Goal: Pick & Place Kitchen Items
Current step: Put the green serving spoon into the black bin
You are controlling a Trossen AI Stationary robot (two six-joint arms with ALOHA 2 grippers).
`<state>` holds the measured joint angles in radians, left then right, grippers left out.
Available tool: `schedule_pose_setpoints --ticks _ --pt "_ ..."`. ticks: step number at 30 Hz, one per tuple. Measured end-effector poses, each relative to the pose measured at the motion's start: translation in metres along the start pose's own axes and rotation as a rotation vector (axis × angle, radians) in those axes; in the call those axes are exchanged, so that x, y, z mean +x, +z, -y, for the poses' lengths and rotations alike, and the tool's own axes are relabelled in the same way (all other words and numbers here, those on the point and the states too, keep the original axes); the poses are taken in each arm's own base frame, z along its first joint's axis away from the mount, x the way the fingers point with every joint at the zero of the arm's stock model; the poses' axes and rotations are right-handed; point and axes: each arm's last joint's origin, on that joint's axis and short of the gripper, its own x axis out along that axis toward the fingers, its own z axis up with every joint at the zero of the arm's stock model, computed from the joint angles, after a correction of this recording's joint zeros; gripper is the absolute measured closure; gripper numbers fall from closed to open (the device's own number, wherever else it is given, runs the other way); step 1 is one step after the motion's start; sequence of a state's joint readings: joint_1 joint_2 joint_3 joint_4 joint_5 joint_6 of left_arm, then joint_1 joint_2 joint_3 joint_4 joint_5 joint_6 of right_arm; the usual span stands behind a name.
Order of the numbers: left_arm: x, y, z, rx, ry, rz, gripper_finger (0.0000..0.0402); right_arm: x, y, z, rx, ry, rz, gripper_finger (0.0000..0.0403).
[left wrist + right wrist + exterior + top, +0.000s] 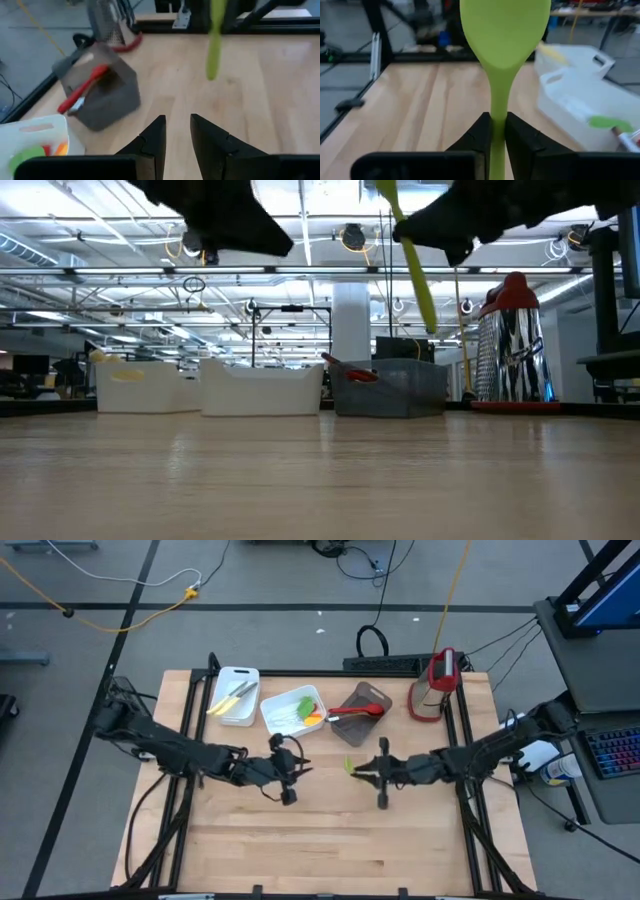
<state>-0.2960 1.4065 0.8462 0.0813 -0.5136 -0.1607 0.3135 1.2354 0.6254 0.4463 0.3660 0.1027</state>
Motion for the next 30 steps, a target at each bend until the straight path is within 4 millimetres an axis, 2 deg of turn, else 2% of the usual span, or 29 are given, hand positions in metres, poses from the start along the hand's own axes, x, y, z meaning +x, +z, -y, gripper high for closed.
schedule_pose_setpoints --ticks 4,7,18,30 --pt "0.021 0.001 0.010 0.010 -0.026 0.108 0.0309 0.003 0.007 0.009 0.029 -0.034 0.063 0.0370" --pt "0.036 0.001 0.014 -0.056 -0.025 0.199 0.0309 0.004 0.011 0.015 0.056 -0.057 0.091 0.0372" --pt "0.085 -0.023 0.003 -0.118 0.008 0.230 0.0309 0.024 0.002 0.026 0.085 -0.106 0.118 0.0371" --pt "0.094 -0.024 -0.009 -0.136 -0.071 0.231 0.0309 0.031 -0.002 0.030 0.049 -0.128 0.117 0.0370"
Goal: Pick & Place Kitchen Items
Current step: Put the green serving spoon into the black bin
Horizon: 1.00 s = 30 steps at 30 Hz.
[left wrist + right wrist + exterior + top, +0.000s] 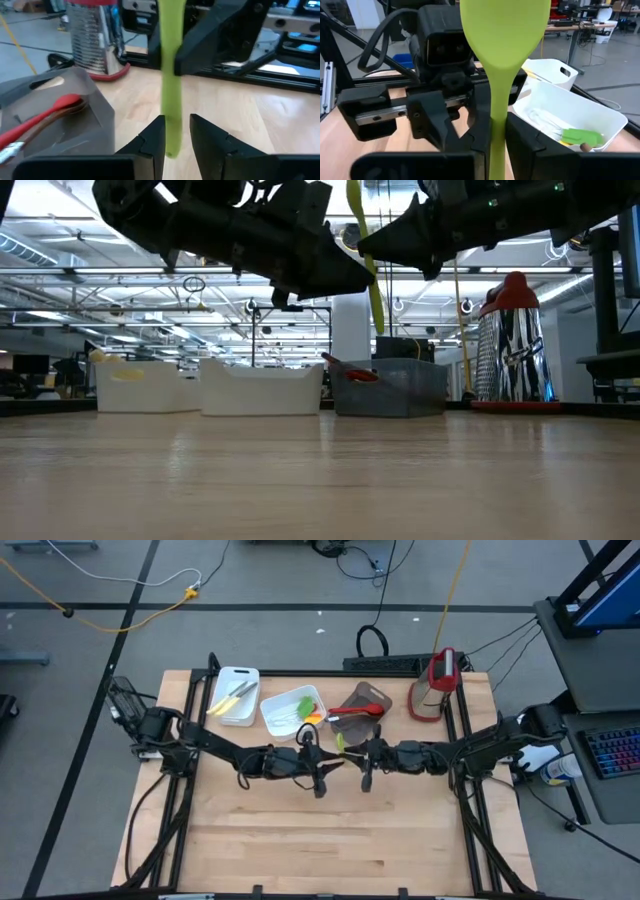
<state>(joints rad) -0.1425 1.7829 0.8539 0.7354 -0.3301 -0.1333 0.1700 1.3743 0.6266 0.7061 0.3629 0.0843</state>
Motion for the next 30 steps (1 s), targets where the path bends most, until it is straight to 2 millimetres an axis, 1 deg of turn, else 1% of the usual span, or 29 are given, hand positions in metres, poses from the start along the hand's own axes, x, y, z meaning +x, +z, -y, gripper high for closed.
schedule_pose_setpoints --ticks 3,6,12,14,16,18,20,24,28,30 --pt "0.000 -0.001 0.001 0.008 -0.042 -0.010 0.0305 0.000 0.000 0.000 -0.024 0.001 -0.003 0.0369" --pt "0.000 0.000 0.001 0.020 -0.050 -0.006 0.0285 0.000 0.000 0.000 -0.019 0.000 -0.004 0.0367" --pt "0.003 0.006 -0.009 -0.001 -0.030 0.039 0.0231 0.000 0.005 0.000 -0.003 0.009 0.045 0.0372" --pt "0.004 0.008 -0.013 -0.007 -0.045 0.060 0.0221 0.000 0.006 -0.001 -0.009 0.012 0.060 0.0369" --pt "0.005 0.010 -0.015 -0.021 -0.062 0.075 0.0219 0.000 0.010 -0.001 -0.023 0.012 0.094 0.0367" --pt "0.006 0.011 -0.016 -0.034 -0.066 0.075 0.0226 -0.001 0.013 0.000 -0.025 0.010 0.130 0.0366" --pt "0.006 0.011 -0.018 -0.038 -0.060 0.074 0.0242 -0.001 0.014 -0.001 -0.025 0.010 0.138 0.0368" --pt "0.006 0.010 -0.018 -0.036 -0.059 0.071 0.0298 -0.001 0.013 0.000 -0.032 0.000 0.123 0.0371" --pt "0.006 0.010 -0.018 -0.031 -0.060 0.062 0.0354 0.001 0.011 0.003 -0.013 -0.012 0.103 0.0364" --pt "0.006 0.009 -0.018 -0.042 -0.059 0.057 0.0354 0.001 0.009 0.005 -0.011 -0.018 0.087 0.0360"
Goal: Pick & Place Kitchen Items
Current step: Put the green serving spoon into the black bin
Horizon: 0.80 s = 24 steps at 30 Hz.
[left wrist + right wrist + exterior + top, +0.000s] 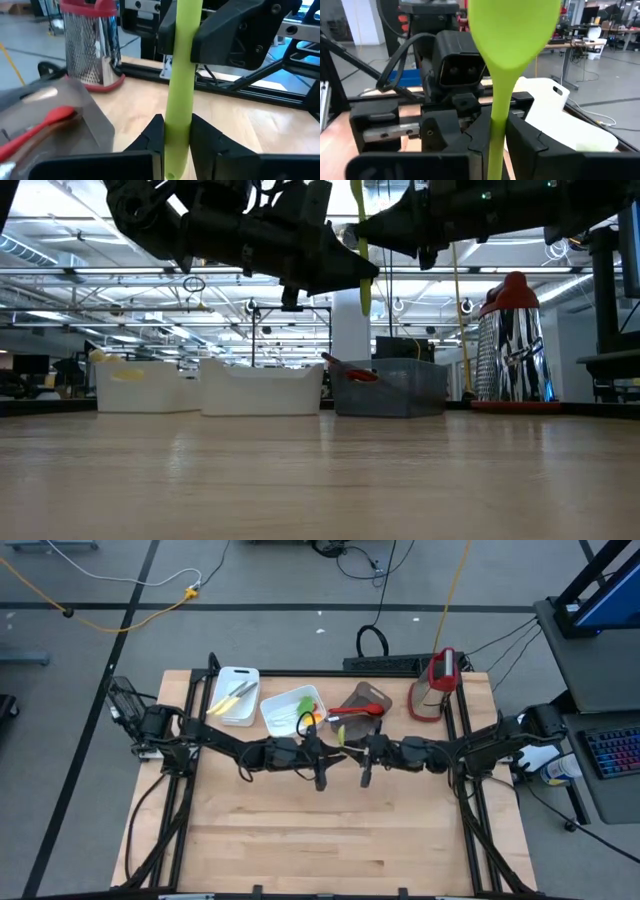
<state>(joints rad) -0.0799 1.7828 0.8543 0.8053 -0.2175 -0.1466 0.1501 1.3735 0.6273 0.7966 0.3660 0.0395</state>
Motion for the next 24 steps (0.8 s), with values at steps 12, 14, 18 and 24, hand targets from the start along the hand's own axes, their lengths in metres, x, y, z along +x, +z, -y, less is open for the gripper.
schedule_pose_setpoints --ticks 12,14,18,24 --pt "0.000 -0.012 -0.003 -0.166 -0.018 -0.130 0.0354 -0.004 -0.015 0.002 -0.145 -0.023 -0.176 0.0291" --pt "0.001 -0.011 -0.006 -0.244 -0.058 -0.143 0.0354 -0.006 -0.017 0.003 -0.142 -0.051 -0.203 0.0273" --pt "0.003 -0.009 -0.018 -0.372 -0.141 -0.180 0.0354 -0.013 -0.026 0.004 -0.134 -0.078 -0.321 0.0247" --pt "0.008 -0.001 -0.040 -0.528 -0.252 -0.241 0.0354 -0.021 -0.036 -0.002 -0.079 -0.070 -0.435 0.0235"
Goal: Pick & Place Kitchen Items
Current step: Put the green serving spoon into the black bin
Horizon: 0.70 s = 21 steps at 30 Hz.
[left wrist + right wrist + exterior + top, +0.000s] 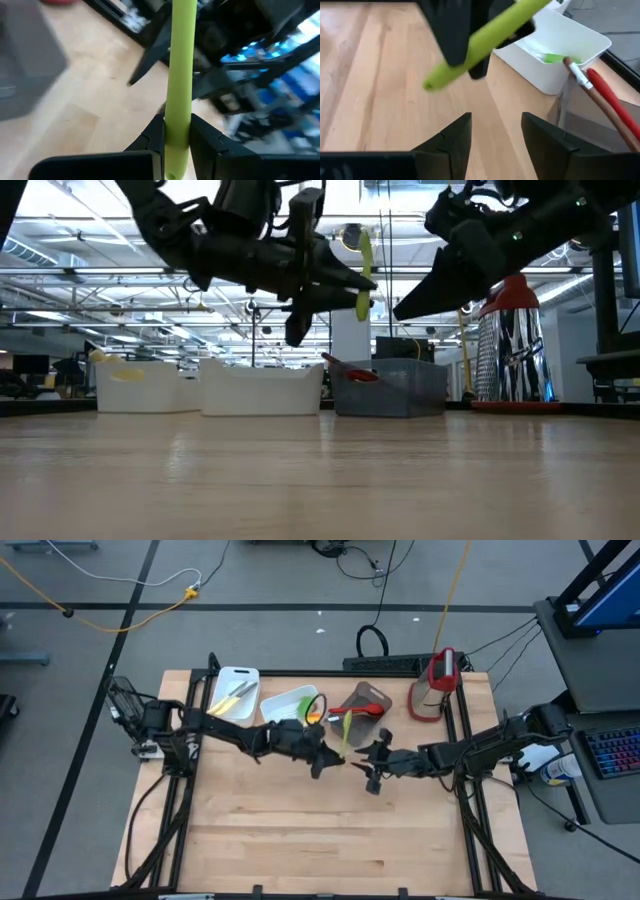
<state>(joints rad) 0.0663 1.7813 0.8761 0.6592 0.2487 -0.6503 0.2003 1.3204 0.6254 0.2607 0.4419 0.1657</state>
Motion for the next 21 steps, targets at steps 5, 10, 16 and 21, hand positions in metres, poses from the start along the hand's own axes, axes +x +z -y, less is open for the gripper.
schedule_pose_setpoints --ticks 5,10,16,21 --pt "0.006 0.032 0.000 -0.104 -0.034 -0.162 0.0354 -0.002 0.001 -0.005 0.003 0.021 0.013 0.0234" --pt "0.000 0.073 0.000 -0.102 0.169 -0.327 0.0351 -0.002 0.002 -0.005 0.009 0.021 0.024 0.0234" --pt "-0.022 0.117 -0.008 -0.134 0.284 -0.375 0.0336 -0.003 0.001 -0.006 0.056 0.026 0.021 0.0234" --pt "-0.031 0.129 -0.022 -0.204 0.301 -0.349 0.0355 -0.002 0.002 -0.005 0.062 0.021 0.025 0.0234"
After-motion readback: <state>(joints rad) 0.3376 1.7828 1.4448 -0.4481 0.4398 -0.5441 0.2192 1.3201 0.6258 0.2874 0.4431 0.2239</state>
